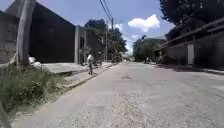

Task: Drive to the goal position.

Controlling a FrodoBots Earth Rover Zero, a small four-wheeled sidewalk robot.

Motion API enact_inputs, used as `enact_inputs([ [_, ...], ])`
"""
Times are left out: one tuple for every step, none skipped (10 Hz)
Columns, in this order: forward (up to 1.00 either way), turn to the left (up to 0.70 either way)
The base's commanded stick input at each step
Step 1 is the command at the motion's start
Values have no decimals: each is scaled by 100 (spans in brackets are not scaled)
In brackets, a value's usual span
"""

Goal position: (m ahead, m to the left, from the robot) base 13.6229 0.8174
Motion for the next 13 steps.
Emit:
enact_inputs([
  [100, 1],
  [100, -33],
  [100, -36],
  [100, -36],
  [100, -36],
  [100, -36],
  [100, -36],
  [100, -36],
  [100, -36],
  [100, -36],
  [100, -15],
  [100, 4],
  [41, 2],
])
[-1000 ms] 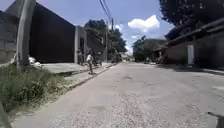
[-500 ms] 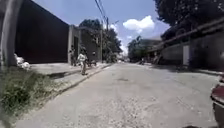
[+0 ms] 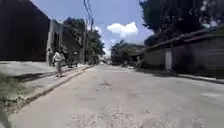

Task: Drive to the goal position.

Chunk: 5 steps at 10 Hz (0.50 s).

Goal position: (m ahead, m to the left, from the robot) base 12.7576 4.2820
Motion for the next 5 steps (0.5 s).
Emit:
enact_inputs([
  [0, 0],
  [0, 0],
  [0, 0],
  [0, 0],
  [0, 0],
])
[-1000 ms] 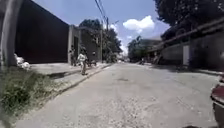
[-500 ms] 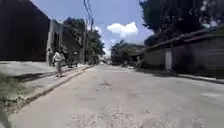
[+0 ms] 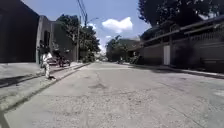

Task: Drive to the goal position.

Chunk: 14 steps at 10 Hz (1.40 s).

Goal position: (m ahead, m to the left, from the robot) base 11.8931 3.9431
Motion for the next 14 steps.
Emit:
enact_inputs([
  [0, 0],
  [0, 0],
  [0, 0],
  [0, 0],
  [46, 2],
  [100, 4],
  [100, 4],
  [100, 4],
  [100, 4],
  [100, 4],
  [100, 4],
  [100, 4],
  [100, 4],
  [100, 4],
])
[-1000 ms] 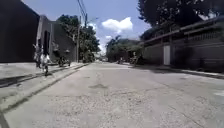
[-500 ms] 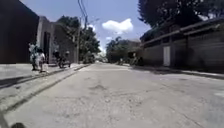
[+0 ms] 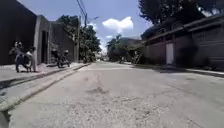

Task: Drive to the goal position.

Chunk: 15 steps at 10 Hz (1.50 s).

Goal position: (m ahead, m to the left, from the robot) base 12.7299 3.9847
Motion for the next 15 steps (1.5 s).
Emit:
enact_inputs([
  [100, 4],
  [100, 4],
  [100, 4],
  [100, 4],
  [100, 4],
  [100, 4],
  [100, 4],
  [100, 4],
  [100, 4],
  [100, 4],
  [100, 4],
  [100, 4],
  [100, 4],
  [100, 4],
  [100, 4],
])
